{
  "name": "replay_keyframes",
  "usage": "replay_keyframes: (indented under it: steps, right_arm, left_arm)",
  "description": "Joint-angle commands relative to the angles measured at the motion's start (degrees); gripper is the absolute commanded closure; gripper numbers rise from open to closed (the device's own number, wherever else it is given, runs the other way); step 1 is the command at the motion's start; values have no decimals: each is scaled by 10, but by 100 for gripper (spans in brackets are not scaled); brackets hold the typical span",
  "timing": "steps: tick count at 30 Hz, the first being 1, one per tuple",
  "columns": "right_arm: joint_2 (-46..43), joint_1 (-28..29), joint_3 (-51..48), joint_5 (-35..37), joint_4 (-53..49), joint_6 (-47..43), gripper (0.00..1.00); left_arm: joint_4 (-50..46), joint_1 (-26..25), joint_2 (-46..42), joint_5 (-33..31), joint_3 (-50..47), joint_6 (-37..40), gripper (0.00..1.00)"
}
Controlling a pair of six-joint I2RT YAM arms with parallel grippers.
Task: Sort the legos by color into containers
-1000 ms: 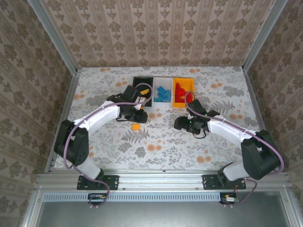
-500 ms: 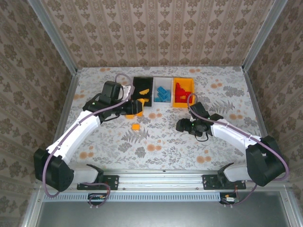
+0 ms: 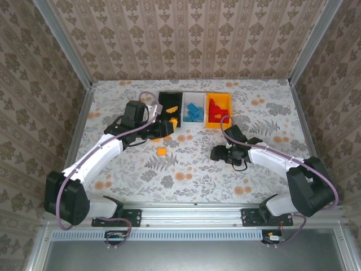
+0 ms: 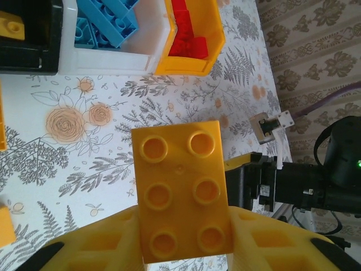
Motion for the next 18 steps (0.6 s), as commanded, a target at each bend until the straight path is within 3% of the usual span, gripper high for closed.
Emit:
replay_keyframes:
  steps: [1,18]
  right_arm:
    - [16,-9,11,15,5,-29,23]
    - [33,-49,38,14,-12,-74,23]
  left_arm:
    - [34,-5,26,11,22,-17,63]
    - [-32,13,153,-4,163,23,63]
